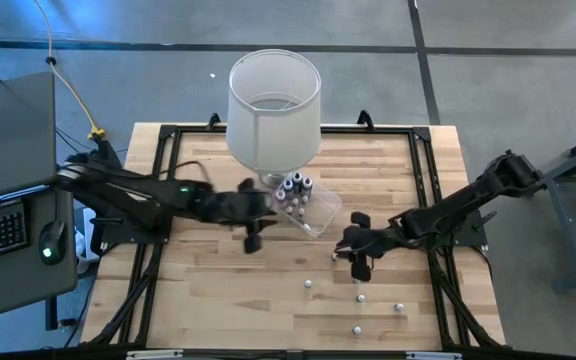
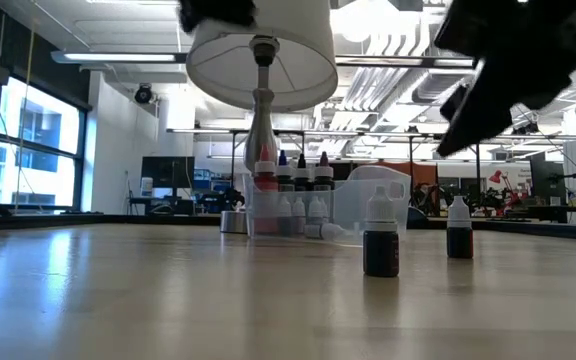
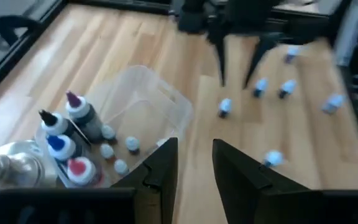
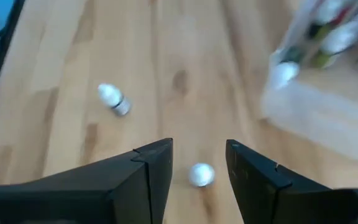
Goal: Pick & Place food coloring
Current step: Put the top small red food coloring bottle into the transparent bin
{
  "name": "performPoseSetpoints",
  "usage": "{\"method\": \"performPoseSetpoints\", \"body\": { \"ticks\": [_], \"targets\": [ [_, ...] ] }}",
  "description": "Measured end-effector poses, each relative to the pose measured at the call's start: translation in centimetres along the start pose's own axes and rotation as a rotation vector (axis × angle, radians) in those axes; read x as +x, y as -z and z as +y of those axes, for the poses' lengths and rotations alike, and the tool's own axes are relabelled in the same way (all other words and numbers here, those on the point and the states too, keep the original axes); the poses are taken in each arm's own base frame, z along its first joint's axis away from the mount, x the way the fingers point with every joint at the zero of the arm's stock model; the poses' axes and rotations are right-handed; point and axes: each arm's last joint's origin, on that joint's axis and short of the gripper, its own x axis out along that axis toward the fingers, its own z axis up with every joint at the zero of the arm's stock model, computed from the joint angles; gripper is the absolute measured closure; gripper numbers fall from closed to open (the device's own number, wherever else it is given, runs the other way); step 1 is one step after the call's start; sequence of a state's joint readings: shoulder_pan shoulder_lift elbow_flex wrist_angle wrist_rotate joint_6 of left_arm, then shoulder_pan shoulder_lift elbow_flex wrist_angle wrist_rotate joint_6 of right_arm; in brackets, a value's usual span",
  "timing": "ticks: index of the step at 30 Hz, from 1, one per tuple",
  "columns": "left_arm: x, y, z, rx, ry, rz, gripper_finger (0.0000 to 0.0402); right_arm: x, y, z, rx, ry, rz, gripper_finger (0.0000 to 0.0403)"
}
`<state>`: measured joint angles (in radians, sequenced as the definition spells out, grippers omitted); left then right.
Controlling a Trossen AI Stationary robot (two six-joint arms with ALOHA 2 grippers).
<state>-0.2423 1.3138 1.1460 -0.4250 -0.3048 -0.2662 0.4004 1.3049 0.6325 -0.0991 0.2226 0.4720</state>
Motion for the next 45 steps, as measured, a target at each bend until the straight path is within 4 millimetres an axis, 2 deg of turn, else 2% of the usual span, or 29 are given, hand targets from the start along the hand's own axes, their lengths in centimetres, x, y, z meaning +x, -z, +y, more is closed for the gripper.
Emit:
{"method": "performPoseSetpoints", "body": {
  "ticks": [4,10,19,22,27,29,33,36,38,40,42,45],
  "targets": [
    [-4.0,0.0,-1.3,0.030,0.018,-0.069,0.0302,1.9,1.0,0.0,-0.024,-0.011,0.042,0.0261],
    [-7.1,0.8,-3.4,0.084,0.023,-0.125,0.0302,3.8,1.6,-1.0,-0.008,-0.024,0.137,0.0261],
    [-8.8,2.0,-5.7,0.129,-0.008,-0.173,0.0302,4.7,2.0,-1.6,0.001,-0.035,0.186,0.0264],
    [-9.0,2.1,-6.0,0.120,-0.014,-0.180,0.0302,4.9,2.1,-1.7,-0.001,-0.050,0.200,0.0285],
    [-9.2,2.3,-6.3,0.111,-0.010,-0.185,0.0302,5.0,1.9,-1.7,0.011,-0.017,0.165,0.0345],
    [-9.2,2.3,-6.3,0.113,-0.007,-0.181,0.0302,5.0,1.7,-1.6,0.016,-0.027,0.142,0.0351],
    [-9.2,2.5,-6.2,0.127,-0.012,-0.162,0.0302,5.0,0.5,-0.9,0.075,-0.119,0.036,0.0351],
    [-9.2,2.6,-6.1,0.135,-0.014,-0.154,0.0302,4.6,-1.6,-0.1,0.093,-0.222,-0.178,0.0351],
    [-9.1,2.7,-6.1,0.141,-0.017,-0.147,0.0302,4.0,-3.2,0.2,0.070,-0.231,-0.360,0.0346],
    [-9.1,2.7,-6.0,0.146,-0.020,-0.142,0.0302,3.6,-4.6,-0.3,0.049,-0.168,-0.510,0.0341],
    [-9.1,2.8,-6.0,0.148,-0.021,-0.140,0.0302,3.6,-5.8,-1.4,0.048,-0.054,-0.566,0.0341],
    [-9.1,2.9,-6.0,0.157,-0.023,-0.129,0.0302,4.1,-7.1,-3.6,0.049,0.108,-0.447,0.0345]
  ]
}}
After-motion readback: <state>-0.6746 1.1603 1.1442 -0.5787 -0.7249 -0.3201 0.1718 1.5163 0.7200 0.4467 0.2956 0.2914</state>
